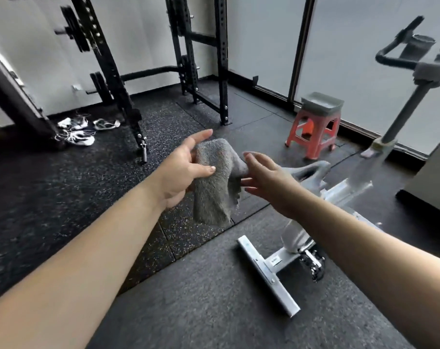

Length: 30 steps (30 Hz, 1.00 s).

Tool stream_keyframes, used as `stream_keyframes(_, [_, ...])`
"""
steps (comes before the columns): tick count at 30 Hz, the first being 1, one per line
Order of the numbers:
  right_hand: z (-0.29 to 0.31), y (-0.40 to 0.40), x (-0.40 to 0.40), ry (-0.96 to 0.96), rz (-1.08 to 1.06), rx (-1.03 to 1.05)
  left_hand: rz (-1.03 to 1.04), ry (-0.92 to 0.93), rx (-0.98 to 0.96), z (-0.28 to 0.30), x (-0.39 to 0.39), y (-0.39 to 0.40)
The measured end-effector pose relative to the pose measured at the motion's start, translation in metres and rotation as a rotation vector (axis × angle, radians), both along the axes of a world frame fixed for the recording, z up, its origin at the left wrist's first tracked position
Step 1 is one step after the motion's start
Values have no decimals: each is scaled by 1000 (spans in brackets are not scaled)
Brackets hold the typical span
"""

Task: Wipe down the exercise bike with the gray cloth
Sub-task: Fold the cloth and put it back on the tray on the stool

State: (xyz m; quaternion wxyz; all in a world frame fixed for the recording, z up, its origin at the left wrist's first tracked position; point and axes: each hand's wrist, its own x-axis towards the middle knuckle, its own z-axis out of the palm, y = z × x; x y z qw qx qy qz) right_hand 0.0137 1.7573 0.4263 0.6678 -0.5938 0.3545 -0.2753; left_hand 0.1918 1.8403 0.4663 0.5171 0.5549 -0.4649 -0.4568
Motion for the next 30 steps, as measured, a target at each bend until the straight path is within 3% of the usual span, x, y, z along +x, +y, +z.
stream_keyframes(5, [12,-25,60,-131,79,-125,76,-115,31,-7,59,-16])
stream_keyframes(14, [26,-101,173,11,42,-306,443,-255,-66,-7,160,-71])
stream_keyframes(18, [28,-138,217,141,23,-471,479,-373,-88,-9,205,-98])
stream_keyframes(23, [23,-176,278,314,-13,-705,584,-741,-57,-18,278,-146])
stream_keyframes(30, [11,-241,358,336,-187,-649,489,-836,-100,-16,373,-222])
